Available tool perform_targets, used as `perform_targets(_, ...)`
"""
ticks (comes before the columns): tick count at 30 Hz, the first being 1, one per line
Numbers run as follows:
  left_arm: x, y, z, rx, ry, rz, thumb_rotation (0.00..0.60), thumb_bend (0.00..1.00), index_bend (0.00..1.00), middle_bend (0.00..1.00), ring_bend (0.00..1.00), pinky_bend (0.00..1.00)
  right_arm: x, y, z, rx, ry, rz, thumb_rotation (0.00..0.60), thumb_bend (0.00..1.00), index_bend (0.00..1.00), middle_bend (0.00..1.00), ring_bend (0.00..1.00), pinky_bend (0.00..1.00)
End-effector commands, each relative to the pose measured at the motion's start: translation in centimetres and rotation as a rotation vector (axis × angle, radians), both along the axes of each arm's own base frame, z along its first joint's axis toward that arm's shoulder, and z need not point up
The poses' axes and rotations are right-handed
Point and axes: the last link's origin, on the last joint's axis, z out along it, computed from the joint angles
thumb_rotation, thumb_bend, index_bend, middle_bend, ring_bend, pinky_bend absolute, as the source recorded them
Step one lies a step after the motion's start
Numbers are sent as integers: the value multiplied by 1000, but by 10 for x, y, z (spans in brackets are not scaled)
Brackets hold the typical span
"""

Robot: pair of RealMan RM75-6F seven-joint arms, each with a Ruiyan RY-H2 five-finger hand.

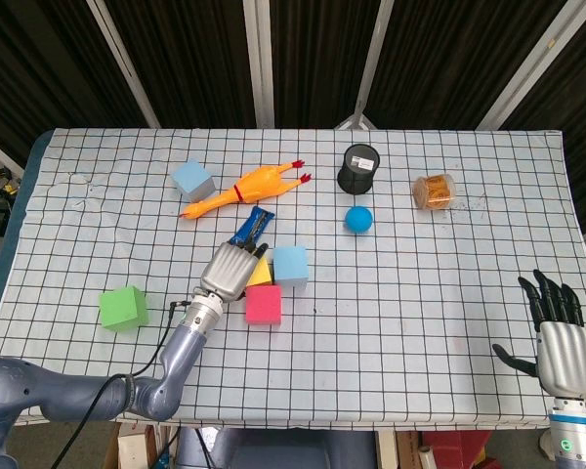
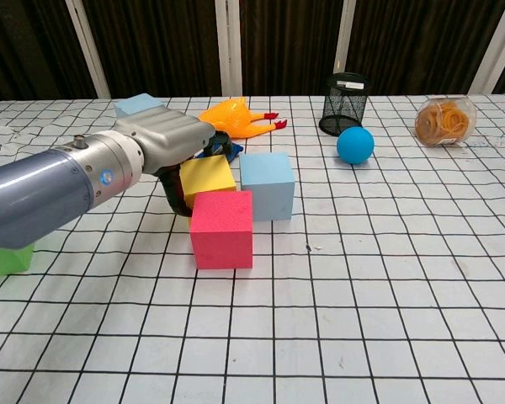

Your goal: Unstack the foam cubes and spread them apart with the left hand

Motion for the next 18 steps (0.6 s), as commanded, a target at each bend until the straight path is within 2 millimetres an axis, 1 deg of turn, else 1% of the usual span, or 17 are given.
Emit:
perform_targets(1, -2, -1, 2, 11, 7, 2, 600, 338, 249, 404, 516, 621, 0, 0, 0, 0, -1, 0, 600, 39, 113, 0, 64, 0)
perform_targets(4, -1, -3, 4, 8, -3, 4, 600, 373, 257, 418, 523, 630, 0, 0, -1, 3, -2, 2, 600, 40, 113, 0, 64, 0)
perform_targets(10, 3, -8, 10, -33, -76, 16, 600, 375, 266, 407, 523, 630, 1, 0, -1, 4, -2, 4, 600, 40, 113, 0, 64, 0)
perform_targets(14, 8, -22, 7, -179, -182, 27, 600, 375, 274, 408, 523, 630, 0, -1, -1, 7, 0, -2, 600, 40, 114, 0, 64, 0)
perform_targets(18, 10, -30, 6, -254, -197, 25, 600, 375, 274, 408, 523, 630, 0, -1, -1, 5, 1, -2, 600, 39, 113, 0, 64, 0)
